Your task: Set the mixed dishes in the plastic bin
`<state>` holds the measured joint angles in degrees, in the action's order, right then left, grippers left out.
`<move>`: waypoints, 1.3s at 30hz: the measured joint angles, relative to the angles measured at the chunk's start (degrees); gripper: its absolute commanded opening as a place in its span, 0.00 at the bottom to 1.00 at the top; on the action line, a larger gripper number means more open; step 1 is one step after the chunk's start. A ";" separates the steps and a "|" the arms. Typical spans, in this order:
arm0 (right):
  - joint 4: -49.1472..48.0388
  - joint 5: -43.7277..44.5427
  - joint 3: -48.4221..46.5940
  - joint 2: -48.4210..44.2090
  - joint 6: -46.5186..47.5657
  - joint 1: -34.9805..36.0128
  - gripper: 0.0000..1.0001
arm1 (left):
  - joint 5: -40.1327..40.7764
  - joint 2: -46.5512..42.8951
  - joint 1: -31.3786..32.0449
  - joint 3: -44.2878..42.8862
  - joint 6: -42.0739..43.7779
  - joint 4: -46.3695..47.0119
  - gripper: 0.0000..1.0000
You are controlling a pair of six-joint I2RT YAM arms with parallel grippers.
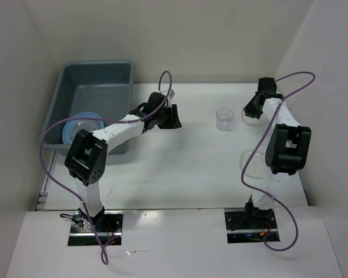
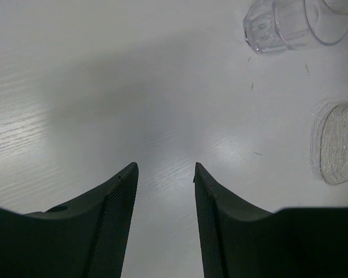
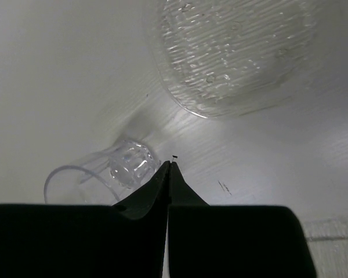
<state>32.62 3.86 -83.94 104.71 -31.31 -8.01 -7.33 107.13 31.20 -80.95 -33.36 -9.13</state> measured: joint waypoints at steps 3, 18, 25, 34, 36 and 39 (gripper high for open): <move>-1.84 -2.97 -1.55 5.03 -0.90 -0.02 0.00 | 0.04 0.00 0.00 0.28 0.31 -0.13 0.52; -4.94 -14.62 -4.92 15.06 -5.09 -0.39 0.00 | 0.44 -0.04 0.00 0.28 1.73 -0.07 0.52; -5.75 -17.11 -4.72 16.85 -5.77 -0.39 0.00 | 0.63 0.00 0.00 0.28 1.73 -0.04 0.52; -5.95 -18.29 -2.73 16.90 -6.27 1.51 0.00 | 0.66 0.61 0.00 -0.07 1.75 0.02 0.52; -5.92 -18.34 -2.73 16.90 -6.40 2.99 0.00 | 0.66 0.72 0.00 -0.07 1.73 -0.09 0.52; -5.90 -18.88 -2.73 16.90 -6.51 5.90 0.00 | 0.66 0.74 0.00 -0.07 1.73 -0.07 0.52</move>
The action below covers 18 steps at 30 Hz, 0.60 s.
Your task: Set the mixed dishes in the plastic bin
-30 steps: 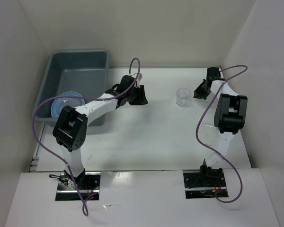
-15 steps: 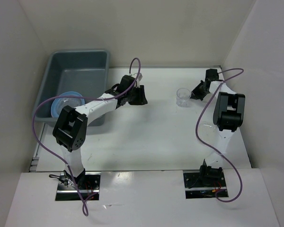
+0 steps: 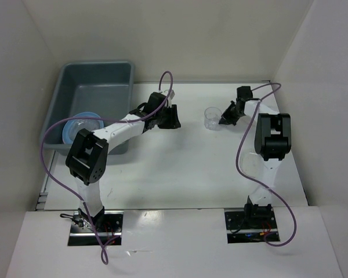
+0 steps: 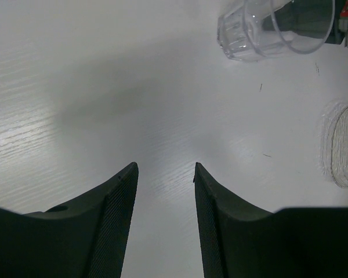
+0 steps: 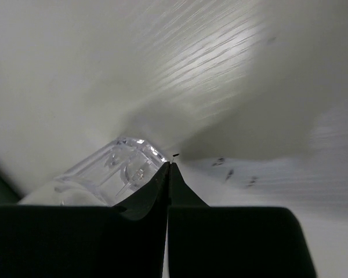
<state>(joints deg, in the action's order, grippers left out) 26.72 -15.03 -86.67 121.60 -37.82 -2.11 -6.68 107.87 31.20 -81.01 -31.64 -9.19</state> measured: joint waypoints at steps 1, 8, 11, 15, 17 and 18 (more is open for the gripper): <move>0.02 -0.26 0.00 0.00 -0.07 1.09 0.00 | 0.00 0.00 0.00 0.00 0.00 0.00 0.52; 0.00 -2.27 0.00 0.07 -0.70 7.91 0.00 | 0.46 0.00 0.00 0.00 0.00 0.00 0.52; -0.09 -3.91 -0.07 0.33 -1.16 10.10 0.00 | 0.87 0.00 0.00 0.00 -0.04 0.00 0.52; -0.07 -6.14 -1.66 1.90 -1.57 12.48 0.00 | 1.81 0.00 0.00 0.00 -0.13 0.26 0.57; -0.04 -6.71 -2.62 2.58 -1.55 13.42 0.00 | 2.23 0.00 0.00 0.00 -0.28 0.42 0.58; -0.07 -6.73 -2.73 2.62 -1.53 13.66 0.00 | 2.45 0.17 0.00 -0.22 -0.28 0.31 0.59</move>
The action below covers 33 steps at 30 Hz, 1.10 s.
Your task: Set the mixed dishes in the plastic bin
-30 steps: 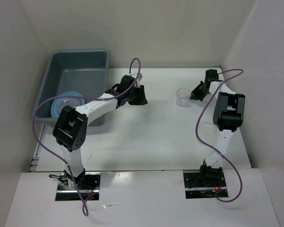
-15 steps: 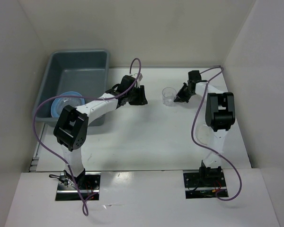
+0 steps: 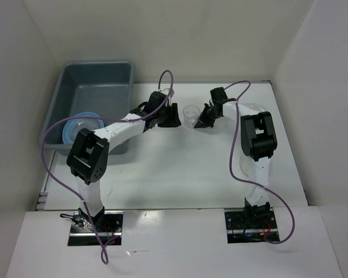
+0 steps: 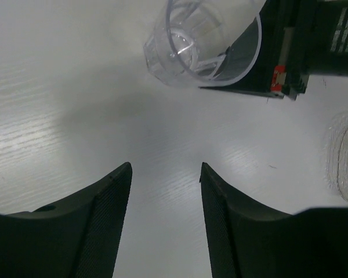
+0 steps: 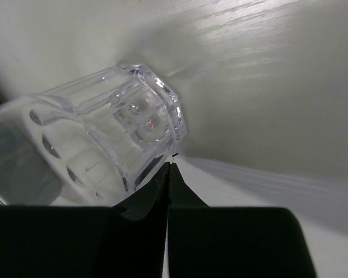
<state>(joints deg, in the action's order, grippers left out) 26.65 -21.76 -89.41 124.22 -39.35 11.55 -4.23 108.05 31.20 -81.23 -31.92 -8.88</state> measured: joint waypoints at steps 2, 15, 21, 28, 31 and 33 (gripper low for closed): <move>0.15 0.20 -0.09 0.00 0.15 0.59 0.00 | 0.42 1.09 0.00 -1.73 -0.02 -0.02 0.59; 2.12 6.80 6.34 -12.24 2.01 0.85 0.00 | 6.14 15.67 0.00 -25.79 -0.02 -1.53 0.66; 2.10 8.94 9.16 -21.18 2.40 0.35 0.00 | 8.13 20.15 0.00 -31.08 0.11 -3.74 0.66; 2.47 9.60 11.74 -27.08 2.84 -1.92 0.00 | 8.98 22.32 0.00 -32.48 0.39 -5.44 0.62; 2.60 9.84 12.72 -28.76 2.97 -2.62 0.00 | 8.98 22.38 0.00 -32.50 0.50 -5.95 0.49; 2.73 9.99 13.38 -29.66 3.02 -2.86 0.00 | 8.90 22.45 0.00 -32.57 0.57 -6.16 0.42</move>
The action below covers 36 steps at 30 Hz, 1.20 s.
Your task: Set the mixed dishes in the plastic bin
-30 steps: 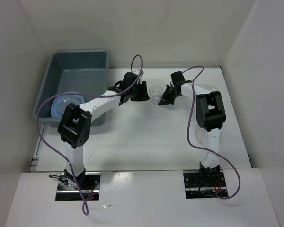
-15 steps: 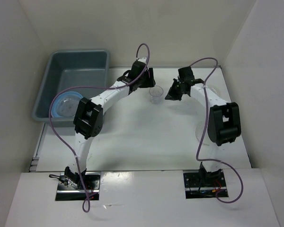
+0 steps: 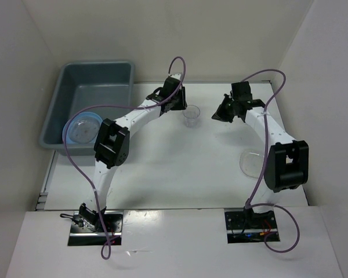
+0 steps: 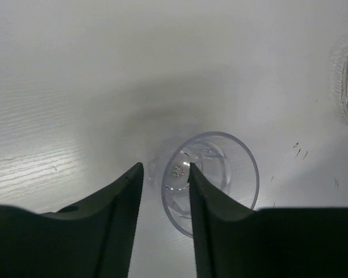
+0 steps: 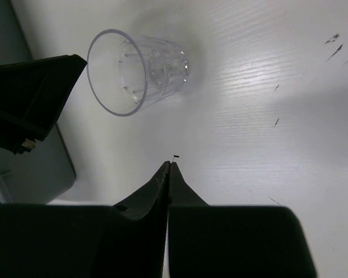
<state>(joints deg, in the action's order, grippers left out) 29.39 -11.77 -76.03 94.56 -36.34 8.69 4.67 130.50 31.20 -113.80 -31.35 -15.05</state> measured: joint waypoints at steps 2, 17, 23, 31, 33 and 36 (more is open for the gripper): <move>0.09 0.04 0.48 -0.59 0.00 -0.24 0.00 | -0.02 0.15 0.09 0.00 0.31 -0.15 0.41; 0.42 -0.02 1.95 -4.85 0.02 -1.95 0.00 | -0.04 1.66 0.24 0.00 1.53 -1.75 0.22; 0.68 0.00 2.67 -6.03 0.02 -2.34 0.00 | 0.11 1.73 0.55 0.00 1.60 -2.12 0.08; 0.83 -0.04 4.85 -7.82 0.02 -2.36 0.00 | 2.19 1.51 0.83 0.00 2.67 -3.34 0.01; 0.83 -0.26 5.44 -8.00 0.02 -2.36 0.00 | 2.91 0.90 0.83 -0.02 2.82 -4.57 0.00; 0.63 -1.03 6.49 -8.11 -0.02 -2.36 0.00 | 4.04 -1.20 0.90 -0.20 3.10 -7.54 0.00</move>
<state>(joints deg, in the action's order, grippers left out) 30.02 -12.80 -69.54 86.46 -36.36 6.33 8.71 129.29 32.10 -113.99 -28.25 -22.59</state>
